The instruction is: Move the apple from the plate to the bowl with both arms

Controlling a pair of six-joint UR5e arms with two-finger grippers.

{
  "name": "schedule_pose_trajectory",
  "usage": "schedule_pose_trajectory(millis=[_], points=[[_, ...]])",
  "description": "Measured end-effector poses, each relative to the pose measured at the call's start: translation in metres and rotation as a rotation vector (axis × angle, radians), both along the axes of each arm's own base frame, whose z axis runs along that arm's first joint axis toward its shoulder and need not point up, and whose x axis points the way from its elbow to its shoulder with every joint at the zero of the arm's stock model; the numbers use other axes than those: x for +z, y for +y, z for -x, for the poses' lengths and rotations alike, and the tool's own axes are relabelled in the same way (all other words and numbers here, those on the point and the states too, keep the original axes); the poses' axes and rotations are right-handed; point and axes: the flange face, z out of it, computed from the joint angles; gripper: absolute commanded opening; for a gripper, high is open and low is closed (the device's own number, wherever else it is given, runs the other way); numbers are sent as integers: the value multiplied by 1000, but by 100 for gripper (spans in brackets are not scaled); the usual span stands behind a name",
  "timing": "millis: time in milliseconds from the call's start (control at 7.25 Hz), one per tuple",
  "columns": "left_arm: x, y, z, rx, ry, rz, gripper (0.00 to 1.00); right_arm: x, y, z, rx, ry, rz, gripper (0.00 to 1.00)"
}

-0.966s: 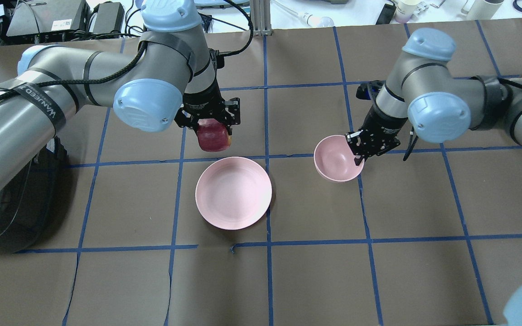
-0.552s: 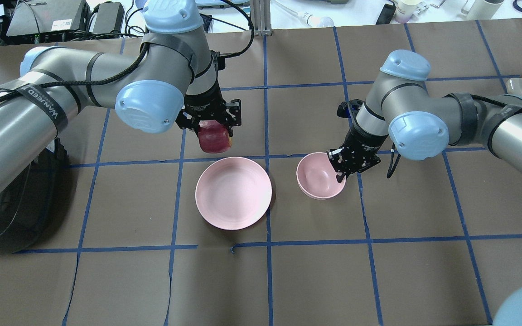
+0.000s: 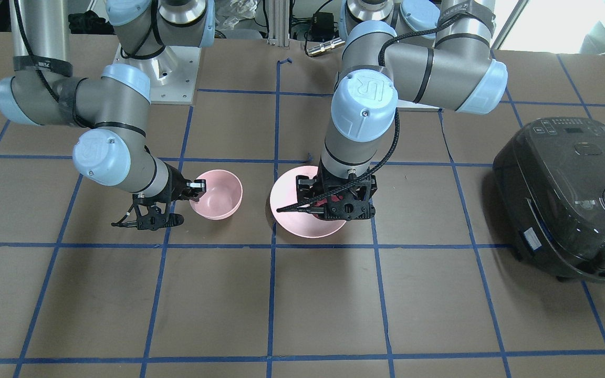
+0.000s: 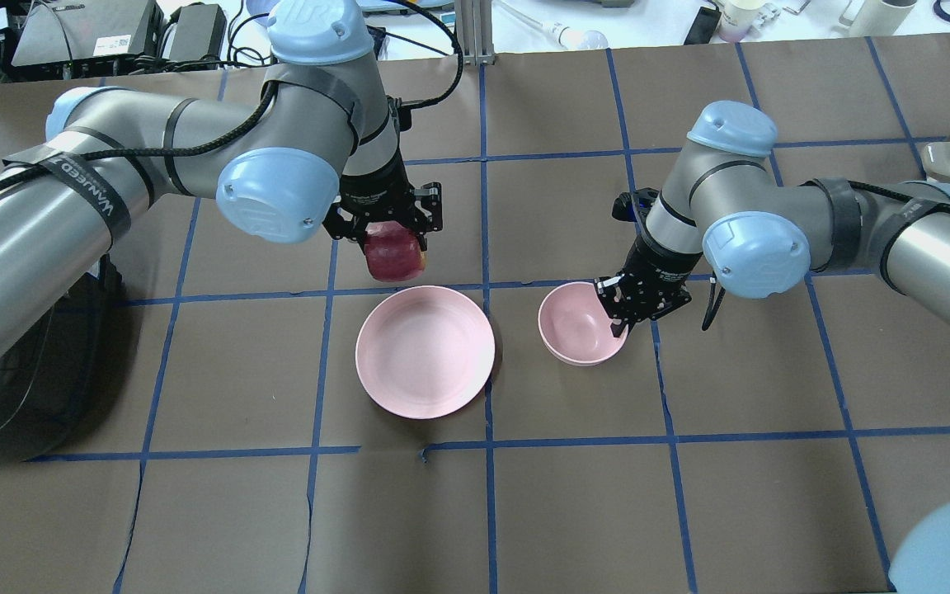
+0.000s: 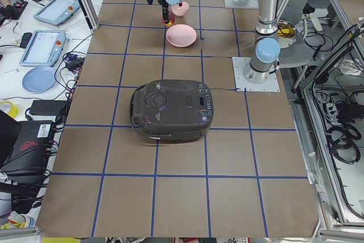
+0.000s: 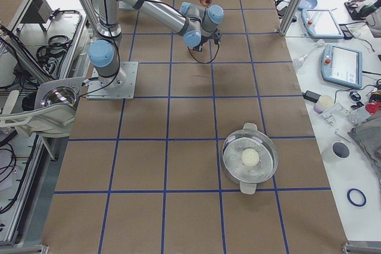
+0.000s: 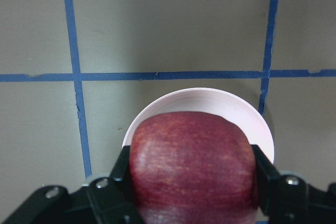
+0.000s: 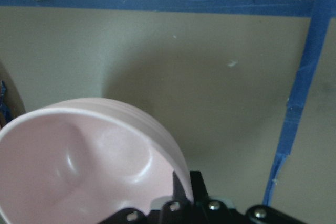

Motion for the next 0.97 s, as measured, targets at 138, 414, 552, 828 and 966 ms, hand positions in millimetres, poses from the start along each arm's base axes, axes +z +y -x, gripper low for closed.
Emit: schedule_pose_trajectory(millis=[138,414,552,828,966], points=[[0,-1,0,6,0,0,0,-2,-1,0,-11,6,-2,83],[-3,0,7,36,4,-1,0,11,-9,2,-54,25,16,91],[-2,2,21,68,15,6,0,34,-21,9,-74,56,46,94],[5,8,68,144,50,23,0,97,-43,38,-100,126,76,100],[5,18,99,192,58,23,0,128,-49,63,-128,155,95,100]])
